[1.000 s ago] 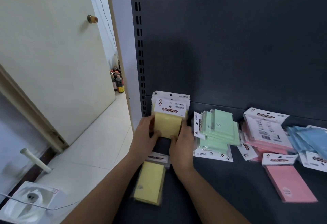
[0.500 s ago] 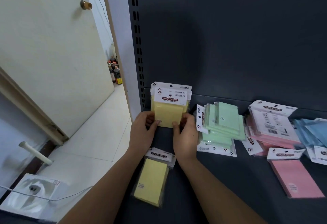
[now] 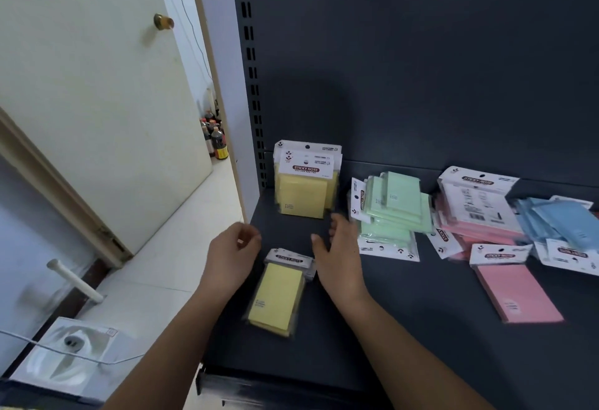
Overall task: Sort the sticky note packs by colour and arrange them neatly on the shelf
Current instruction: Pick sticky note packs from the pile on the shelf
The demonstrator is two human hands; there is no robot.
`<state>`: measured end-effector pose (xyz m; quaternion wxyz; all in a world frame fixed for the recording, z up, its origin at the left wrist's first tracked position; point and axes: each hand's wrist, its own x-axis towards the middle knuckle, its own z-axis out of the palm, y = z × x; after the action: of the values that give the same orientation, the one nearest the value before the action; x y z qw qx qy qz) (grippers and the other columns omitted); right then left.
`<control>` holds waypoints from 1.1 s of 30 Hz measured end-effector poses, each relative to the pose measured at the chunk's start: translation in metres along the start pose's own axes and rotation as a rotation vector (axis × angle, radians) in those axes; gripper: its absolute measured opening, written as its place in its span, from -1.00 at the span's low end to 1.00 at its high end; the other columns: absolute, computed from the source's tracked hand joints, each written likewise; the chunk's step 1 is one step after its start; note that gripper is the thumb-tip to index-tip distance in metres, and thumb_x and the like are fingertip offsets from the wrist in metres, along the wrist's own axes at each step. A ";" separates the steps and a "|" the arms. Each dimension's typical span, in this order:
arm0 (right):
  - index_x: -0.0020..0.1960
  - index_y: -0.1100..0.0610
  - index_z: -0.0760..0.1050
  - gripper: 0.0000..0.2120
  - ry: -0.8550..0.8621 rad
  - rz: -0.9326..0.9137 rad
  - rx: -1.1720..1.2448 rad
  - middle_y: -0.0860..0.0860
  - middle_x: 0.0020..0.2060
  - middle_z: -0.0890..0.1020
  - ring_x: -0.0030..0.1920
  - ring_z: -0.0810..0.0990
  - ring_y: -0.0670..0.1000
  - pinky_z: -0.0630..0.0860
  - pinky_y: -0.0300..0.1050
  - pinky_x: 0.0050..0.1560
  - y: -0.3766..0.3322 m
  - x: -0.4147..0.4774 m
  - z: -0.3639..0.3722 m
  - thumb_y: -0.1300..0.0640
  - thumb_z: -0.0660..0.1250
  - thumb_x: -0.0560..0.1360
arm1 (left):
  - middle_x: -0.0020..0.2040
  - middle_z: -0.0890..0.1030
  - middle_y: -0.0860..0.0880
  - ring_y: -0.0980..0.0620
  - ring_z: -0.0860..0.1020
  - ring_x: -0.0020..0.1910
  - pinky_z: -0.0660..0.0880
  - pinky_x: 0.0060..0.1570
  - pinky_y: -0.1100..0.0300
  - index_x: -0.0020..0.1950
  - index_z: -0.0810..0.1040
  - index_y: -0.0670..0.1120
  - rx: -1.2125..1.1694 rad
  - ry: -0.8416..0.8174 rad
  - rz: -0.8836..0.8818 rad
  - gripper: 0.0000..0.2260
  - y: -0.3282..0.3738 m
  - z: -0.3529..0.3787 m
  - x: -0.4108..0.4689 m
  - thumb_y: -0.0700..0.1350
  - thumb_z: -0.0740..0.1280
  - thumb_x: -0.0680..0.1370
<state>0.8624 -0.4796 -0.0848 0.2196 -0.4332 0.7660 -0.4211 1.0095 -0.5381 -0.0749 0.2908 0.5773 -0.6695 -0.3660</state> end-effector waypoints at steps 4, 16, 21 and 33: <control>0.31 0.16 0.39 -0.65 -0.111 0.048 -0.143 0.07 0.18 0.42 0.19 0.44 0.03 0.36 -0.19 0.19 -0.002 -0.036 -0.018 0.05 0.21 0.57 | -0.31 0.55 0.04 0.11 0.51 -0.29 0.32 -0.34 0.28 -0.23 0.51 -0.04 0.216 -0.143 0.008 -0.74 0.004 -0.010 -0.045 0.04 0.22 0.58; 0.23 0.07 0.41 -0.72 -0.313 0.036 -0.164 0.04 0.07 0.45 0.13 0.46 0.03 0.39 -0.16 0.11 -0.007 -0.071 -0.016 0.09 0.22 0.54 | 0.10 0.50 -0.07 -0.06 0.41 0.15 0.33 0.08 0.14 0.18 0.49 -0.09 0.205 -0.096 -0.070 -0.76 0.001 0.022 -0.065 -0.05 0.27 0.54; 0.16 -0.06 0.44 -0.67 -0.189 0.051 0.233 -0.03 0.00 0.59 -0.04 0.55 -0.06 0.45 -0.35 -0.06 0.004 -0.065 -0.015 0.27 0.29 0.48 | 0.17 0.50 -0.06 -0.04 0.46 0.16 0.43 0.18 0.04 0.26 0.42 -0.10 -0.137 -0.052 -0.036 -0.70 0.011 0.036 -0.073 -0.22 0.29 0.53; 0.32 -0.09 0.27 -0.52 0.115 -0.255 0.242 -0.36 0.11 0.37 0.16 0.43 -0.23 0.36 -0.36 0.17 -0.002 -0.006 -0.001 0.30 0.25 0.52 | 0.21 0.46 0.00 0.15 0.46 0.21 0.45 0.19 0.29 0.28 0.32 -0.02 -0.253 0.087 0.360 -0.59 0.021 0.049 -0.014 -0.33 0.31 0.50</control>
<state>0.8663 -0.4744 -0.0824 0.1708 -0.4727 0.6598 -0.5586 0.9605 -0.5156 -0.0846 0.4501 0.4227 -0.6974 -0.3639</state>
